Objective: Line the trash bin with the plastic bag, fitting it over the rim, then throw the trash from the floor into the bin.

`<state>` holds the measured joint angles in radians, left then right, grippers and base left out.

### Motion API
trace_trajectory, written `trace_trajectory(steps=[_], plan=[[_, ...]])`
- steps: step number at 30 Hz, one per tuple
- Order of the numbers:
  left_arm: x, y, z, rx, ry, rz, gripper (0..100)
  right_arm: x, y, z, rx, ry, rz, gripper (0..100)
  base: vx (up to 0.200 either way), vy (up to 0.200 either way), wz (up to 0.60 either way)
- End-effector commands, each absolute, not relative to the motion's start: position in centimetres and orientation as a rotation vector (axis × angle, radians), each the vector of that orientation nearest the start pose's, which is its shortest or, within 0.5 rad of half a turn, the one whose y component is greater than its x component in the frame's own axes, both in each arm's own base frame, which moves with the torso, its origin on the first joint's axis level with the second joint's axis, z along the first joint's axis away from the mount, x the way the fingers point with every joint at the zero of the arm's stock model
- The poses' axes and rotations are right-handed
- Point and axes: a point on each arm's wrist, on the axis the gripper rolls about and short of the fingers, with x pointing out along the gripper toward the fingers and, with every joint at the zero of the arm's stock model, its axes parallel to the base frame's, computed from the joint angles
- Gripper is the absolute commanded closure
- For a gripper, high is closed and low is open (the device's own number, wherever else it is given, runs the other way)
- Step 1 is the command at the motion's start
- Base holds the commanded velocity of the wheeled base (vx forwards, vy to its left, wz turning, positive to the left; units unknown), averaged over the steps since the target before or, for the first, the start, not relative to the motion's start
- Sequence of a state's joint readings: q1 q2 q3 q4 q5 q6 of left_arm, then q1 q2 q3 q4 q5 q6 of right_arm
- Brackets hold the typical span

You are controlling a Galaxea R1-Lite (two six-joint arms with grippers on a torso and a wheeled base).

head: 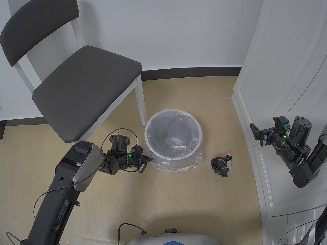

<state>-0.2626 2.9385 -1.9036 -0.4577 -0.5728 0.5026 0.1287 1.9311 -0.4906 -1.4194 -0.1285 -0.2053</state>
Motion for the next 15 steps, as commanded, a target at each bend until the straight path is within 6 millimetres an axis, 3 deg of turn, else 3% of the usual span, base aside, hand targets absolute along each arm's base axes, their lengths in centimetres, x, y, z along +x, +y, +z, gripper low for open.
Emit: trace_trajectory(steps=[1, 2, 9, 15], plan=[[50.8, -14.9, -10.7, 0.367, 0.381, -0.939, 100, 30.3, 3.5, 11.6, -0.208, 0.019, -0.001, 0, 0.000, 0.000, 0.00], [50.8, -14.9, -10.7, 0.367, 0.381, -0.939, 0, 30.3, 3.5, 11.6, -0.208, 0.019, -0.001, 0, 0.000, 0.000, 0.00], [50.8, -14.7, -10.3, 0.369, 0.373, -0.935, 0, 30.3, 3.5, 11.6, -0.206, 0.017, -0.001, 0, 0.000, 0.000, 0.00], [49.8, -14.3, -7.5, 0.370, 0.364, -0.939, 0, 30.2, 3.5, 11.8, -0.207, 0.014, -0.002, 0, 0.000, 0.000, 0.00]])
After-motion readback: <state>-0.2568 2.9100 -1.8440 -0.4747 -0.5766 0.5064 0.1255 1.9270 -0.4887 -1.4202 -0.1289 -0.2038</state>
